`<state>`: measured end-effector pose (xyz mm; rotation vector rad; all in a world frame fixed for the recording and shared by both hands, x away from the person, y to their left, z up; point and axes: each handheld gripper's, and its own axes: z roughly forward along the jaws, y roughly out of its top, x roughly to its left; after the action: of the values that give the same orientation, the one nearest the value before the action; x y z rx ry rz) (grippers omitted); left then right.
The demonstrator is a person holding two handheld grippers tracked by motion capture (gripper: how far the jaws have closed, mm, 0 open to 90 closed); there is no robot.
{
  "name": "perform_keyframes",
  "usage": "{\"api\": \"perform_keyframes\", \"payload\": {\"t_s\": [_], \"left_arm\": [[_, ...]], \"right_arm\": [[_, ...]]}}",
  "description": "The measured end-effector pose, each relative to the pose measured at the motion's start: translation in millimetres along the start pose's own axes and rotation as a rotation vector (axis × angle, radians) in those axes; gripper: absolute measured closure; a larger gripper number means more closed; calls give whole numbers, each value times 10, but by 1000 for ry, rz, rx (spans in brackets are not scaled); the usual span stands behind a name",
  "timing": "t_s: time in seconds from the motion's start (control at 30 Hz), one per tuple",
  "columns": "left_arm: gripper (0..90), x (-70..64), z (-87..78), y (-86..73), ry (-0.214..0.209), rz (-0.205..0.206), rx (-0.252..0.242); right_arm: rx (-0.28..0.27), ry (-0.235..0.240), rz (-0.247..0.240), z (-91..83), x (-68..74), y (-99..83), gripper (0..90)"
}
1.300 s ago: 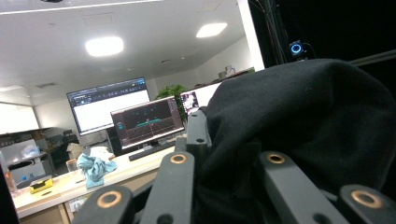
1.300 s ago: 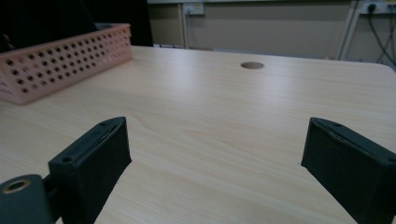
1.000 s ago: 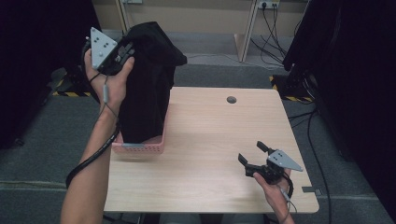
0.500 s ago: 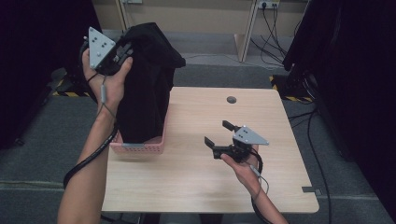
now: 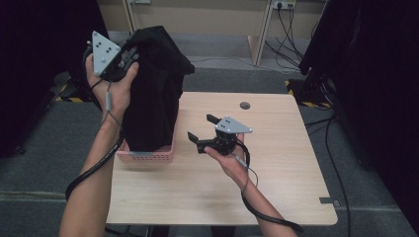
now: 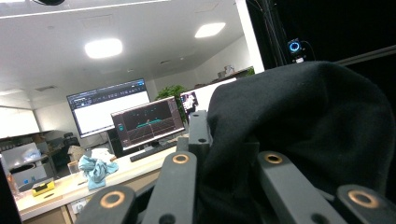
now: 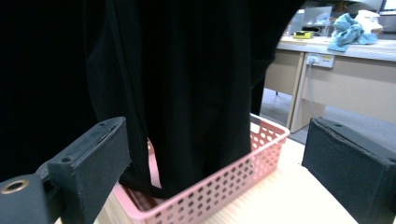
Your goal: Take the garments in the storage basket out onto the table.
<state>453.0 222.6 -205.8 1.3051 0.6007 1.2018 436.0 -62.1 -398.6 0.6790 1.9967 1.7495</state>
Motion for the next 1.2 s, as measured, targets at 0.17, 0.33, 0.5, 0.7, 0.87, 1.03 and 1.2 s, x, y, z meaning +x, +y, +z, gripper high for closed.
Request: {"api": "perform_keyframes", "payload": {"t_s": [0.17, 0.33, 0.5, 0.7, 0.87, 1.03, 1.2], "left_arm": [[822, -22, -19, 34, -13, 4, -7], [822, -50, -32, 61, -26, -5, -19], [822, -85, -24, 94, -40, -5, -27], [822, -135, -30, 126, -57, 4, -34], [822, -180, -17, 139, -71, 5, -39], [822, -201, -20, 156, -79, 8, -45], [821, -209, -16, 158, -82, 7, -49]], "right_arm": [[-2, 26, -9, 186, 53, 96, 73], [-3, 39, -10, 353, 40, 164, 70], [1, 62, 34, 634, -5, 227, 72], [25, 31, 38, 852, -13, 225, 72], [49, 12, 55, 1019, -25, 166, 61], [43, 7, 82, 1129, -6, 136, 354], [38, -8, 88, 1175, 19, 155, 789]]}}
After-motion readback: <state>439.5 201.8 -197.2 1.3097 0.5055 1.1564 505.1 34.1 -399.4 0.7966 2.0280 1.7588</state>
